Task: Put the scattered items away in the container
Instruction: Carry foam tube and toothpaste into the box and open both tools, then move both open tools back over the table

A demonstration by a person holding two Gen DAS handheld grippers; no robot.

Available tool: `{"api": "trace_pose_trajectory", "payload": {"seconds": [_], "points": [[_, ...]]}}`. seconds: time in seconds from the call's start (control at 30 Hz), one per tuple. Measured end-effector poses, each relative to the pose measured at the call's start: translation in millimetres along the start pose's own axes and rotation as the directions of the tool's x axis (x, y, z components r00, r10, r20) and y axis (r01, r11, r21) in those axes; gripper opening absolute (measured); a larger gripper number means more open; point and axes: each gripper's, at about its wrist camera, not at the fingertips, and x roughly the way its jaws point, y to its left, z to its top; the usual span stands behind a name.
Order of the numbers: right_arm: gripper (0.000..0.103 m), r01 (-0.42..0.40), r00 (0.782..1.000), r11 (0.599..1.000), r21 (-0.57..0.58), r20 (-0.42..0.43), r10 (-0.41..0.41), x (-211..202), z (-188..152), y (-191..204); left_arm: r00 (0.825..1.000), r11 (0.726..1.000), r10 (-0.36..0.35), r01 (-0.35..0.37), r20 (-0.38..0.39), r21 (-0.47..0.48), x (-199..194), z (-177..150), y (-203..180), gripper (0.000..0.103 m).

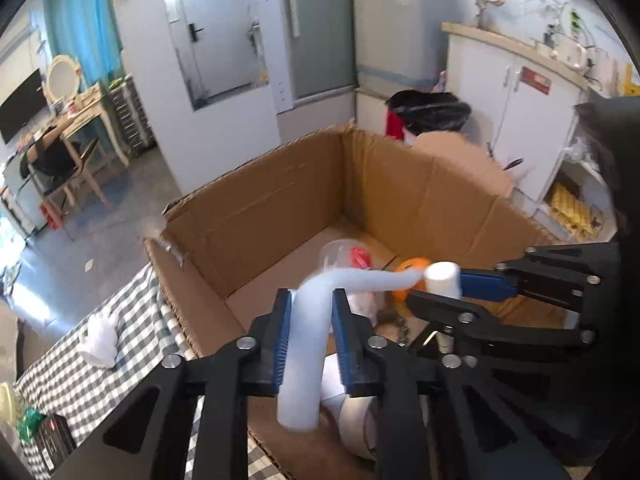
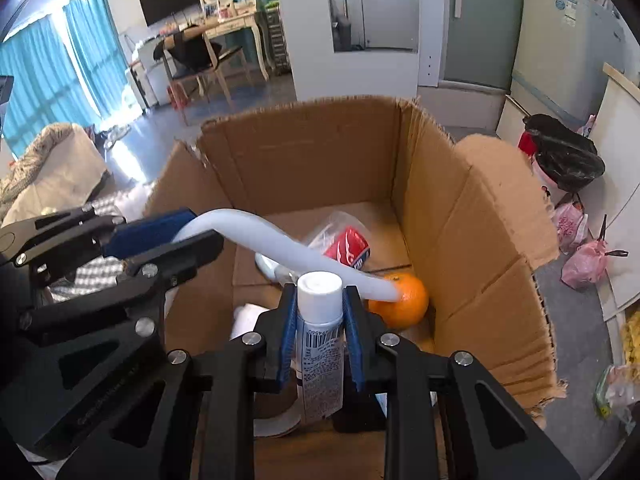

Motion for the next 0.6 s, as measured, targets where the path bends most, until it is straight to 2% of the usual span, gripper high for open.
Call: {"api": "trace_pose_trajectory", "payload": {"seconds": [0.03, 0.07, 0.1, 0.13, 0.17, 0.2, 0.27, 0.43, 0.6], "points": [[0.028, 0.013, 1.000, 1.000, 0.000, -0.003, -0.013, 0, -1, 1, 1.000, 1.000, 0.023, -0.023, 0.003, -0.006, -2, -1, 3, 0.042], [0.040, 0.035, 0.999, 0.999, 0.005, -0.001, -0.035, -2, -1, 1, 0.998, 0.997, 0.069, -0.069, 0.011, -0.018, -5, -1, 7, 0.054], [0.054, 0.056, 0.998, 0.998, 0.013, 0.005, -0.056, -4, -1, -1, 0.994, 0.994, 0.108, -0.108, 0.019, -0.029, -9, 0, 12, 0.062], [0.060, 0.079, 0.997, 0.996, 0.027, 0.018, -0.079, -7, 0, -4, 0.990, 0.990, 0.135, -0.133, 0.030, -0.043, -14, 0, 17, 0.076], [0.071, 0.092, 0.995, 0.995, 0.045, 0.034, -0.094, -13, 0, -8, 0.988, 0.987, 0.151, -0.148, 0.043, -0.064, -20, 0, 23, 0.088], [0.078, 0.088, 0.995, 0.994, 0.061, 0.050, -0.091, -18, -1, -11, 0.986, 0.985, 0.155, -0.151, 0.055, -0.080, -26, 0, 27, 0.093], [0.079, 0.051, 0.994, 0.995, 0.088, 0.090, -0.059, -34, 1, -14, 0.984, 0.983, 0.154, -0.144, 0.091, -0.111, -42, -2, 37, 0.102], [0.079, 0.036, 0.983, 0.997, 0.071, 0.180, -0.049, -69, 6, 4, 0.968, 0.975, 0.199, -0.179, 0.156, -0.130, -80, -8, 56, 0.103], [0.079, -0.003, 0.968, 1.000, -0.002, 0.250, 0.003, -95, 11, 42, 0.949, 0.960, 0.251, -0.219, 0.189, -0.176, -112, -23, 89, 0.103]]}}
